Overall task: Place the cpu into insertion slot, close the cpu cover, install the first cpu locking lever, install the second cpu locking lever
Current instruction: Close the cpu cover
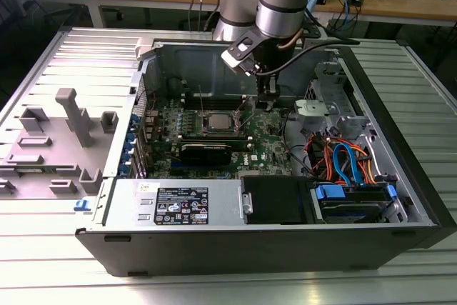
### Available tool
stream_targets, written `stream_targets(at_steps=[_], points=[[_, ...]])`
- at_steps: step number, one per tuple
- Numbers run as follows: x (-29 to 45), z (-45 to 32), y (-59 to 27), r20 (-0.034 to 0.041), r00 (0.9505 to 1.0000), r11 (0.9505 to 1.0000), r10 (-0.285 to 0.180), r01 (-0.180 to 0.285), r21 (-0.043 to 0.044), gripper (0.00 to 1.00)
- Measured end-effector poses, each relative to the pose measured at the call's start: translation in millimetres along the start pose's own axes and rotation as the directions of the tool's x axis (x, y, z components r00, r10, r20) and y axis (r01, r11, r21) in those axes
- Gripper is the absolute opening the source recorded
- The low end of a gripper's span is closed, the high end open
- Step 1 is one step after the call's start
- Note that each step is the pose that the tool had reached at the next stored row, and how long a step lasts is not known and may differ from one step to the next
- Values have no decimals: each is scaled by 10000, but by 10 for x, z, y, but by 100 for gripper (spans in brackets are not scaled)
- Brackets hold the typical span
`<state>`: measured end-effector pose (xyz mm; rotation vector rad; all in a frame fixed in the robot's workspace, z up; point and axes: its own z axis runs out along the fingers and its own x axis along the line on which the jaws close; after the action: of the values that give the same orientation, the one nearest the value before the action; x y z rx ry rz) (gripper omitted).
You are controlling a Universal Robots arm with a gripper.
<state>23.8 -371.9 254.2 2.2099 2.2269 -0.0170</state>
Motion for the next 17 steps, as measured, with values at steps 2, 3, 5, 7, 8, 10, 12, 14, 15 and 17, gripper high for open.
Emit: stream_targets(at_steps=[2,3,5,7,8,10,12,14,15,17], points=[[0,-2,-17,-2,10000,10000,-1,1,1,11],[0,-3,-32,-1,10000,10000,-1,1,1,11],[0,-3,-52,1,10000,10000,1,-1,2,11],[0,-3,-53,-1,10000,10000,-3,3,1,11],[0,-3,-54,0,10000,10000,-2,2,2,11],[0,-3,-64,-1,10000,10000,-1,1,1,11],[0,-3,-65,0,10000,10000,0,0,2,11],[0,-3,-78,0,10000,10000,0,0,2,11],[0,-3,-80,0,10000,10000,0,0,2,11],[0,-3,-84,0,10000,10000,0,0,2,11]])
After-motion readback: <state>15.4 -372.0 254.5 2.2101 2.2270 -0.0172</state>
